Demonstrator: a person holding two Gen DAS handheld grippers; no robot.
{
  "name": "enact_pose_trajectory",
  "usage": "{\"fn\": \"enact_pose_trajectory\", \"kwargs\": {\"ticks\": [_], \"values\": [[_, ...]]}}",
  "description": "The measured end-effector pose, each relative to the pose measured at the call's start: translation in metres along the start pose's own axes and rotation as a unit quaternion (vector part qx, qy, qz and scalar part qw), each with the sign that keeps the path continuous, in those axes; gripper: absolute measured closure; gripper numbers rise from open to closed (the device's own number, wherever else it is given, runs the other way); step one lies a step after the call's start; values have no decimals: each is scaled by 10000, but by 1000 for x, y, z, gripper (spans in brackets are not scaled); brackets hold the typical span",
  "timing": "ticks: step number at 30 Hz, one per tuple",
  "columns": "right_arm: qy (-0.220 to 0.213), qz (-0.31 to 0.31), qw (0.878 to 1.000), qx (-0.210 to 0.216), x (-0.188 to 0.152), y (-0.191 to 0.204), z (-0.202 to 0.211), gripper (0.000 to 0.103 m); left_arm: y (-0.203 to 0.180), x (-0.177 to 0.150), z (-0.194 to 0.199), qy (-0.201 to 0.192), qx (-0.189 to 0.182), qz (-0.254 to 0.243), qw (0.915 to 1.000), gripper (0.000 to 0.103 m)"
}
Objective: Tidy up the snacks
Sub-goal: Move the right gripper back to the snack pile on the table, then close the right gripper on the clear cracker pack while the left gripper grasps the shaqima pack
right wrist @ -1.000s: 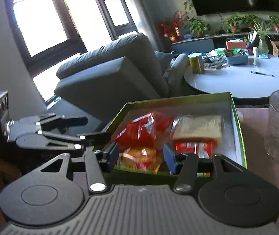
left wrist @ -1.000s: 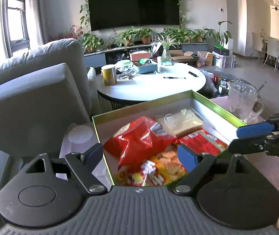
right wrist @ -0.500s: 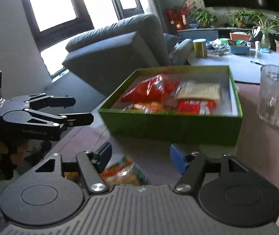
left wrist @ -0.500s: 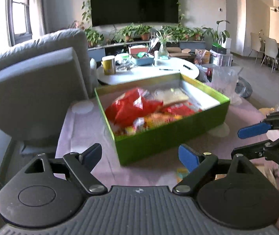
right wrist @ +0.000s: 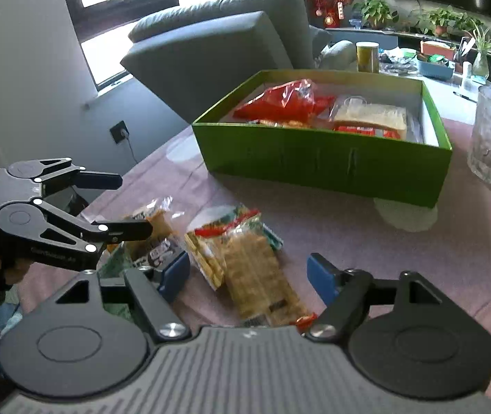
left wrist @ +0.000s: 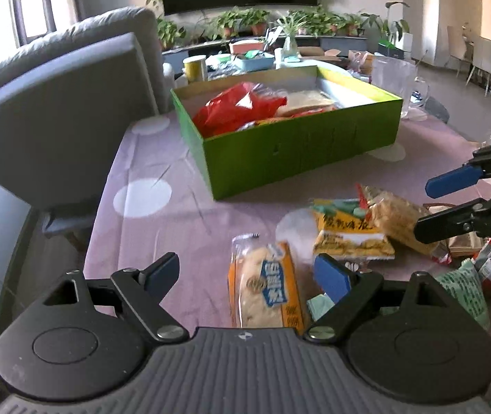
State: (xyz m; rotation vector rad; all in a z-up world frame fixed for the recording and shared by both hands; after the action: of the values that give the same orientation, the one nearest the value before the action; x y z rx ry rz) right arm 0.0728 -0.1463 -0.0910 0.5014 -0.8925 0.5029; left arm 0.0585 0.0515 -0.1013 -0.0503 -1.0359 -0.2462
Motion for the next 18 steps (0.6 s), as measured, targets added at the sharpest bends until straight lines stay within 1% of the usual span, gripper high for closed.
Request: {"fn": "enact_pose_trajectory", "kwargs": {"ticks": [6, 13, 16, 18], "values": [[114, 34, 9999, -73, -5, 1, -5, 39, 3, -8, -3, 111, 73, 60, 9999, 19], [224, 158, 9994, -218, -8, 1, -12, 38, 6, -11, -6, 221, 64, 230, 9995, 19], [270, 217, 9989, -313, -9, -1, -17, 38, 9, -12, -7, 260, 43, 348, 9990, 20], [300, 201, 9987, -358, -10, -3, -19, 38, 10, -12, -7, 269, 21, 390, 9989, 23]]}}
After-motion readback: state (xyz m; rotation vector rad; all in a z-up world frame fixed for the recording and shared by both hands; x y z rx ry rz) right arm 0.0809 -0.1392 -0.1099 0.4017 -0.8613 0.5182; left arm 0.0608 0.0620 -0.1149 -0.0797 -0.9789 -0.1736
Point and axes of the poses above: each gripper's, at about its wrist camera, not at the fingertips, and z roughly against the way its jaws point, y to its left, x to its top, the point moved 5 cm from there along -z, roughly the way its jaws point, and after that the axes turned 10 degrees about -y, right-handed, at the moved point
